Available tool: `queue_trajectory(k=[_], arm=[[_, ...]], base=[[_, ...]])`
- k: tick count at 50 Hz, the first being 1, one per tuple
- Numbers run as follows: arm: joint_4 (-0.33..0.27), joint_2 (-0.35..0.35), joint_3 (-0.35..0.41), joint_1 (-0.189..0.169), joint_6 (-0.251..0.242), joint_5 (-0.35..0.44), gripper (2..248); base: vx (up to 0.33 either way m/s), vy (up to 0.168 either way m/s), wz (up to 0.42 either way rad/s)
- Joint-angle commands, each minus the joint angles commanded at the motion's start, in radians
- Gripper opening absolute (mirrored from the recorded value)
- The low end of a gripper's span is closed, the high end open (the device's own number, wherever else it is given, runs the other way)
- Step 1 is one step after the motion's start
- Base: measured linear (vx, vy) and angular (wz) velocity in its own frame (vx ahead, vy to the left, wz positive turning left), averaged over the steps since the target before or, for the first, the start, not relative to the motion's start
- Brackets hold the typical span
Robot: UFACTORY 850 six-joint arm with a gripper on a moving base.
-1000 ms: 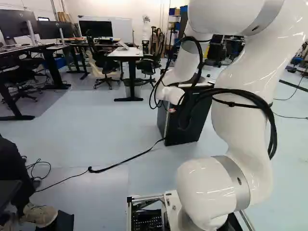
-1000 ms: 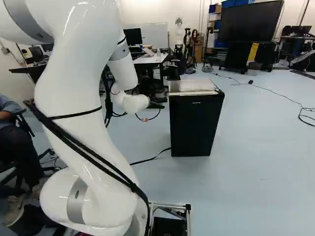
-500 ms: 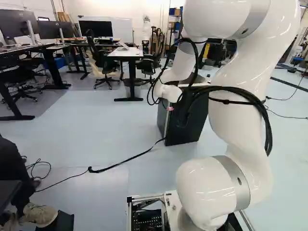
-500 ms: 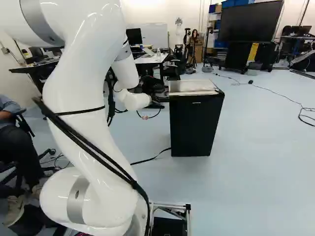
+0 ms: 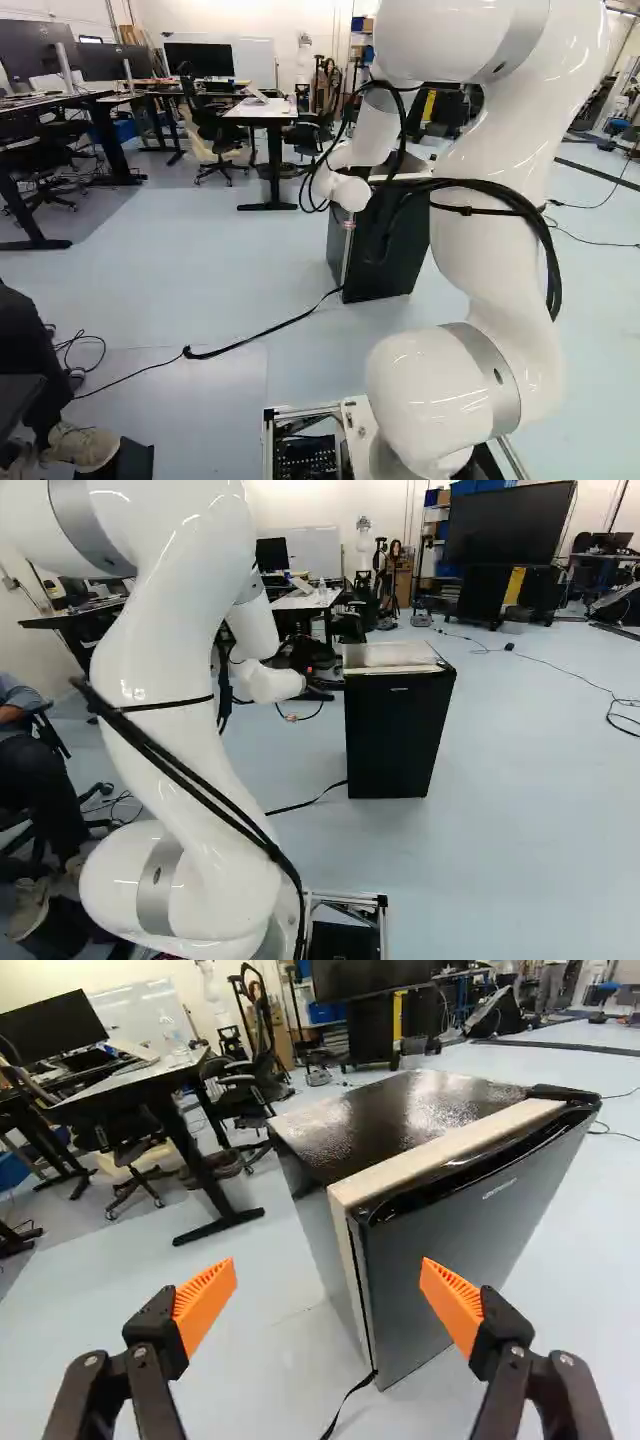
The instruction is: Open the fridge door
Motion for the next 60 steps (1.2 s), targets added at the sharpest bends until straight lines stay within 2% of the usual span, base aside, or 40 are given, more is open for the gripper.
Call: queue_trajectory(k=[60], arm=[[0.354, -0.095, -0.122, 0.043, 0.000, 0.000, 247]], base=[[0.000, 0.000, 0.000]])
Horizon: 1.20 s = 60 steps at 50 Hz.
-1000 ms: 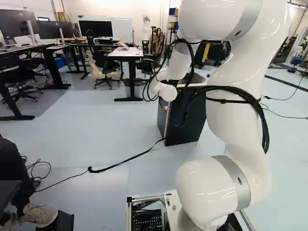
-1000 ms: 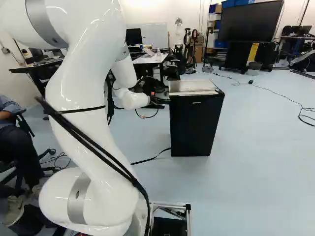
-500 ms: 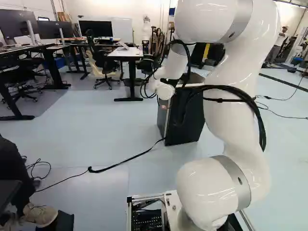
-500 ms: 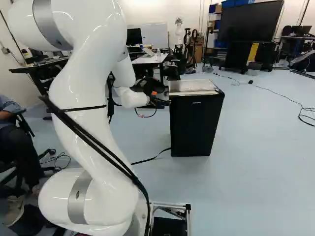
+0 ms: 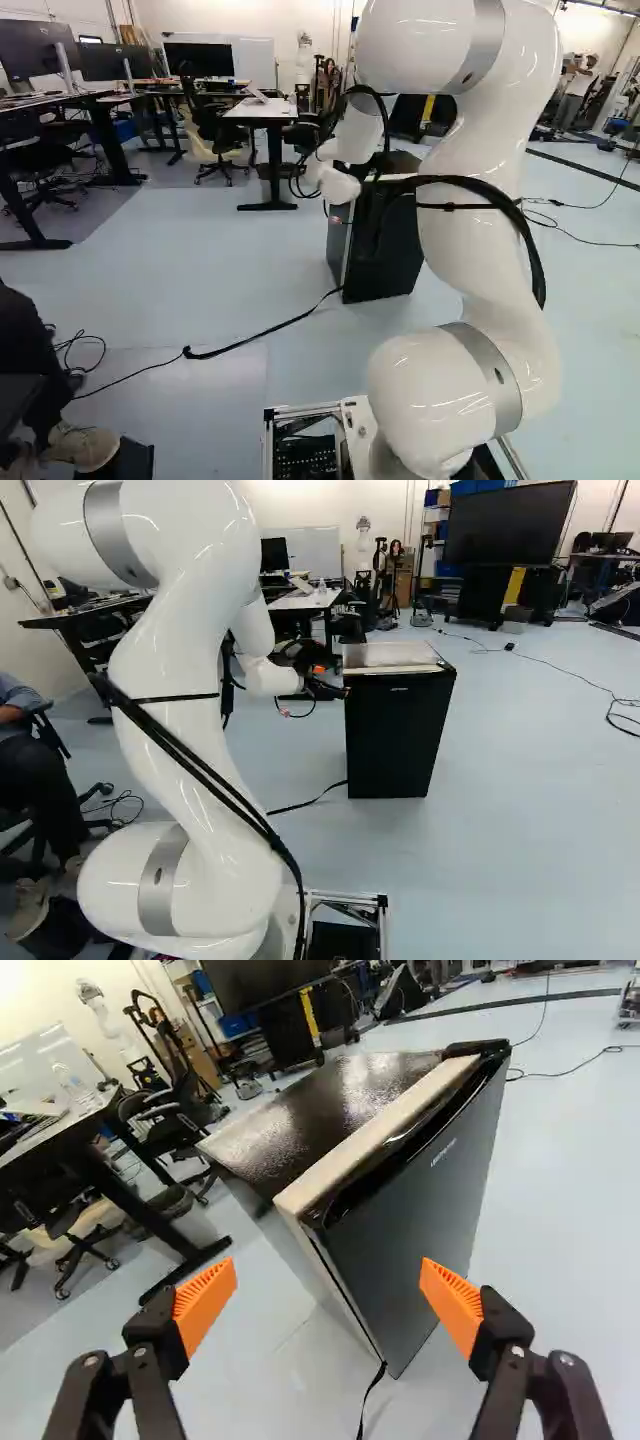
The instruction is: Open the fridge door
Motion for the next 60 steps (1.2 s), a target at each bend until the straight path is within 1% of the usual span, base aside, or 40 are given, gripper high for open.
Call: queue_trajectory(k=[13, 20, 37, 60], arm=[[0.075, -0.023, -0.032, 0.005, 0.000, 0.000, 247], [0.100, -0.036, -0.049, 0.008, 0.000, 0.000, 247], [0.108, -0.067, -0.091, 0.014, 0.000, 0.000, 247], [0.119, -0.111, -0.142, 0.013, 0.000, 0.000, 247]], base=[[0.000, 0.000, 0.000], [0.000, 0.000, 0.000], [0.000, 0.000, 0.000], [0.000, 0.000, 0.000]])
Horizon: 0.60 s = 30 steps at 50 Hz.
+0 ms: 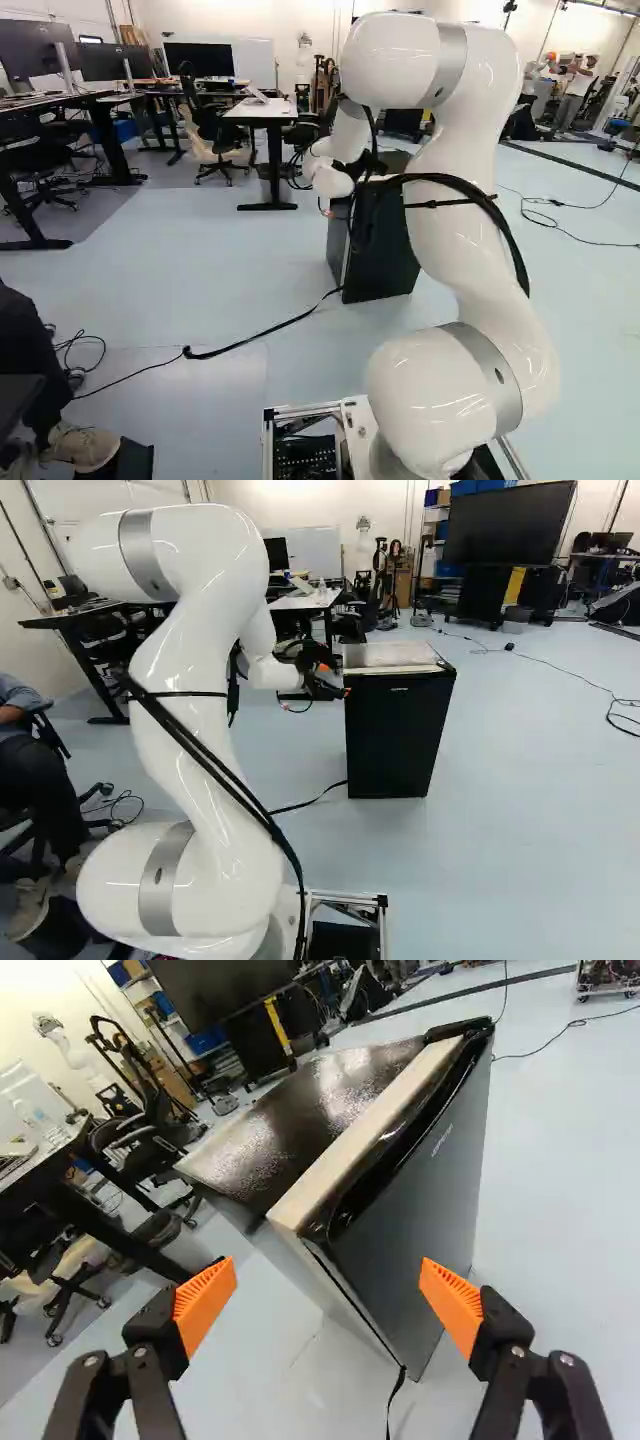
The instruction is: Open the fridge door
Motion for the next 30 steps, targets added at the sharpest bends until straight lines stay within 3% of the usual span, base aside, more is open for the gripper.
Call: queue_trajectory(k=[30], arm=[[0.045, -0.071, -0.029, 0.000, 0.000, 0.000, 247]], base=[[0.000, 0.000, 0.000]])
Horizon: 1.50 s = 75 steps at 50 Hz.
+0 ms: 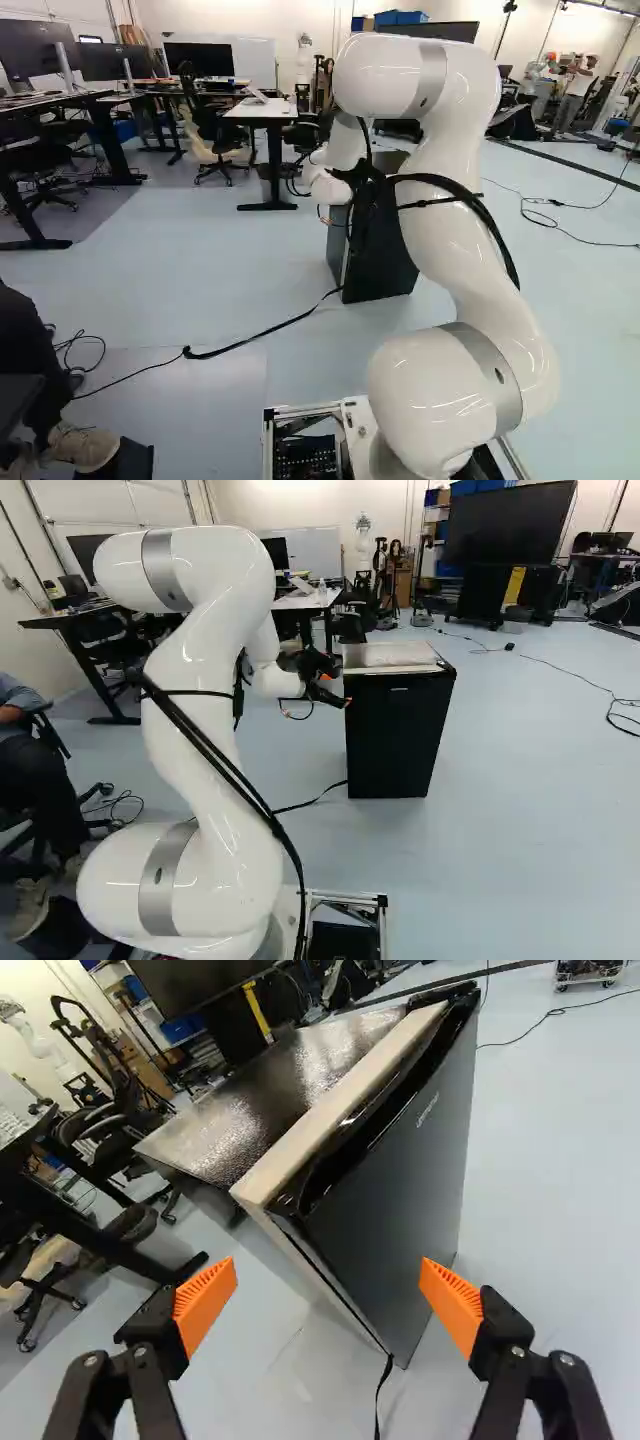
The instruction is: Open the fridge door
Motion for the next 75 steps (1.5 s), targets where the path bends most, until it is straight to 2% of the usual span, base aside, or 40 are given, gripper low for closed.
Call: queue_trajectory(k=[5, 9, 32, 36, 46, 75], arm=[[0.000, -0.001, 0.000, 0.000, -0.002, 0.000, 247], [0.000, -0.002, 0.000, 0.000, -0.025, 0.000, 247], [0.001, -0.002, -0.001, 0.000, -0.253, 0.000, 247], [0.001, -0.002, -0.001, 0.000, -0.278, 0.000, 247], [0.001, -0.002, -0.001, 0.000, -0.293, 0.000, 247], [0.001, -0.015, -0.020, -0.004, -0.294, 0.000, 247]], base=[[0.000, 0.000, 0.000], [0.000, 0.000, 0.000], [0.000, 0.000, 0.000], [0.000, 0.000, 0.000], [0.000, 0.000, 0.000], [0.000, 0.000, 0.000]])
